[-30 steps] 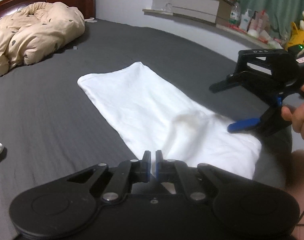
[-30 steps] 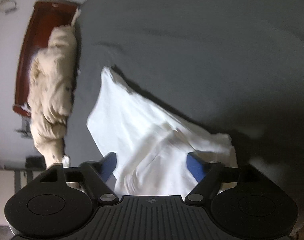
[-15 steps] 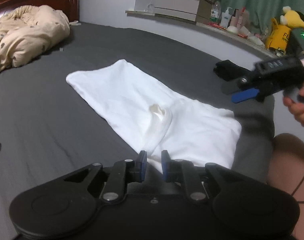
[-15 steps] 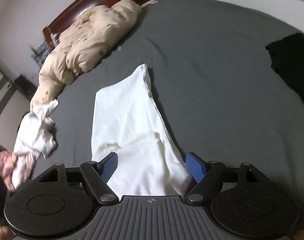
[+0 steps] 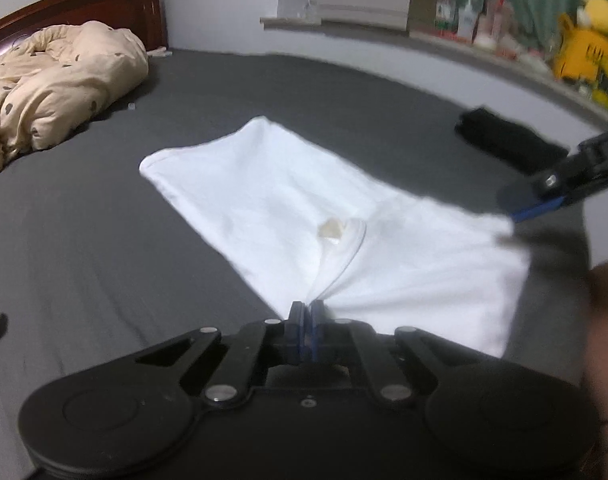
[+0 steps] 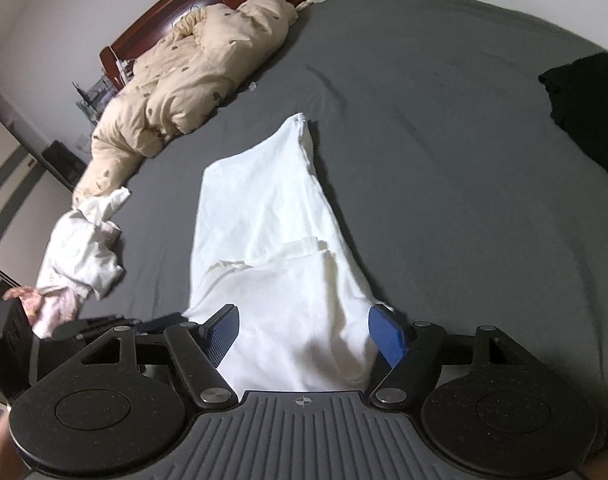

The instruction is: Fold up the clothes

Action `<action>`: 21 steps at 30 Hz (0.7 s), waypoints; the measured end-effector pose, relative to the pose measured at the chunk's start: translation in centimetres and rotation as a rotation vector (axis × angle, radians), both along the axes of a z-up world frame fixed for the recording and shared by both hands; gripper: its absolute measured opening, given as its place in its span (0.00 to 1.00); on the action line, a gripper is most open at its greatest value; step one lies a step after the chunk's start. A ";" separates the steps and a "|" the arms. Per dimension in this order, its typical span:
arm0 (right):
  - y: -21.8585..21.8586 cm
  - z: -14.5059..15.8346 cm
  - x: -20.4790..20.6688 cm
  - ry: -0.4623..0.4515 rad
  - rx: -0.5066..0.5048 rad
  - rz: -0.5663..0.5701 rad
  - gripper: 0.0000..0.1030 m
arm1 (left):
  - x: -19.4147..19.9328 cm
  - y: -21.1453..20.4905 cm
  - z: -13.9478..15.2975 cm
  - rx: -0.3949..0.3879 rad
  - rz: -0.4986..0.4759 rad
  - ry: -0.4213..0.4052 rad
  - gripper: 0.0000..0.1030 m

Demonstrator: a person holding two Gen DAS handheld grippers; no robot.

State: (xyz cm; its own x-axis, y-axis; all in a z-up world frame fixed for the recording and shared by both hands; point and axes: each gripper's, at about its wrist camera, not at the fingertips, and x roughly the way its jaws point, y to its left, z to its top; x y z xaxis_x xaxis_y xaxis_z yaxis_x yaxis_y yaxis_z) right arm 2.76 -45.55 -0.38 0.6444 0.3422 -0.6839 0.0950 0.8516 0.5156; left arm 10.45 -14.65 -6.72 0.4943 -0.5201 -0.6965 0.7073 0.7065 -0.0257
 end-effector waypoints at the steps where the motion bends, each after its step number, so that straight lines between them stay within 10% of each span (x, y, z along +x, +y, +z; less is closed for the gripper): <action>1: 0.0 0.0 -0.1 -0.001 -0.012 0.002 0.71 | 0.1 0.0 -0.1 0.011 0.000 -0.001 0.04; 14: 0.9 0.5 0.9 -0.136 -0.228 0.187 0.70 | -1.5 -0.4 3.4 -0.014 -0.069 -0.097 0.29; 21: 2.1 -1.7 5.2 -0.114 -0.267 0.311 0.47 | 0.0 -3.2 2.9 -0.063 -0.078 -0.054 0.29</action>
State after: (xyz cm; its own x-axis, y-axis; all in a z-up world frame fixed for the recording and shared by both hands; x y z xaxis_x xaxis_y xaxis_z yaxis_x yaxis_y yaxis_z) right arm 8.01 -43.42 -2.07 0.6148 0.3523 -0.7056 -0.2322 0.9359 0.2649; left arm 10.46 -17.81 -3.83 0.4860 -0.6008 -0.6347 0.7619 0.6471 -0.0291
